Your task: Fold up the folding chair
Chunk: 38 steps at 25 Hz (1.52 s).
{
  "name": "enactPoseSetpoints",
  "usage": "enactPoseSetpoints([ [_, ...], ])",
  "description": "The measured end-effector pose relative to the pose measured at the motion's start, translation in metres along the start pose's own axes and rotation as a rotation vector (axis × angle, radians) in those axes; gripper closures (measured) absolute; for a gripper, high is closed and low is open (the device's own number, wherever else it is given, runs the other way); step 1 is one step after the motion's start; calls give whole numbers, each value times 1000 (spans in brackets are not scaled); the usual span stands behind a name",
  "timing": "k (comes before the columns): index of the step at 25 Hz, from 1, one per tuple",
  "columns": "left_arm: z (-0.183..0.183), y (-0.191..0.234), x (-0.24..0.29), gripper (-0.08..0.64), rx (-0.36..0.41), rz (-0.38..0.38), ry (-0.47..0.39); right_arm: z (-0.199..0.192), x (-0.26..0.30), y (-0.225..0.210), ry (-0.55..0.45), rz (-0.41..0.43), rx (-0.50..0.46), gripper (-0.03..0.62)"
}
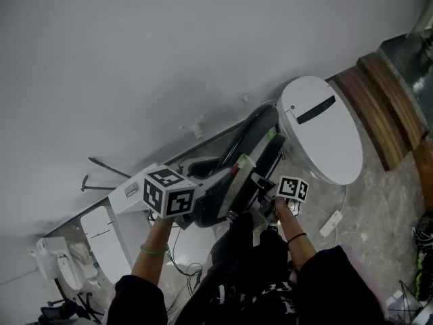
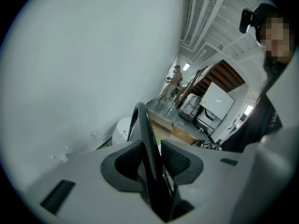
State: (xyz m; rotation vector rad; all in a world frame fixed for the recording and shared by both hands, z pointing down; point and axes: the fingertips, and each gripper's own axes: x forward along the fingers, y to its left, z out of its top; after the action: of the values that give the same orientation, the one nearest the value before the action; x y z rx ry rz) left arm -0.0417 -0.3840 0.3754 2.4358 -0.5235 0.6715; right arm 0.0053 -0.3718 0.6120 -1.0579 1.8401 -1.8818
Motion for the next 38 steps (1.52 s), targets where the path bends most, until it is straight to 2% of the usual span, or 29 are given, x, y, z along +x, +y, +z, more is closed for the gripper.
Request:
enactPoseSetpoints([
  [3, 20, 45, -3, 433, 14, -31, 8, 20, 39, 8, -20, -30, 13, 532],
  [6, 35, 67, -4, 433, 29, -56, 6, 33, 61, 14, -44, -36, 22, 532],
  [11, 64, 102, -2, 433, 43, -59, 0, 61, 99, 26, -60, -41, 27, 531],
  [15, 81, 128, 5, 433, 41, -50, 14, 81, 127, 28, -33, -40, 34, 528],
  [30, 135, 234, 54, 436, -47, 81, 91, 162, 220, 13, 102, -61, 73, 528],
  [34, 157, 264, 55, 443, -74, 119, 47, 182, 241, 21, 109, -37, 67, 528],
  [38, 181, 317, 62, 443, -60, 163, 53, 207, 279, 23, 104, -43, 83, 528],
])
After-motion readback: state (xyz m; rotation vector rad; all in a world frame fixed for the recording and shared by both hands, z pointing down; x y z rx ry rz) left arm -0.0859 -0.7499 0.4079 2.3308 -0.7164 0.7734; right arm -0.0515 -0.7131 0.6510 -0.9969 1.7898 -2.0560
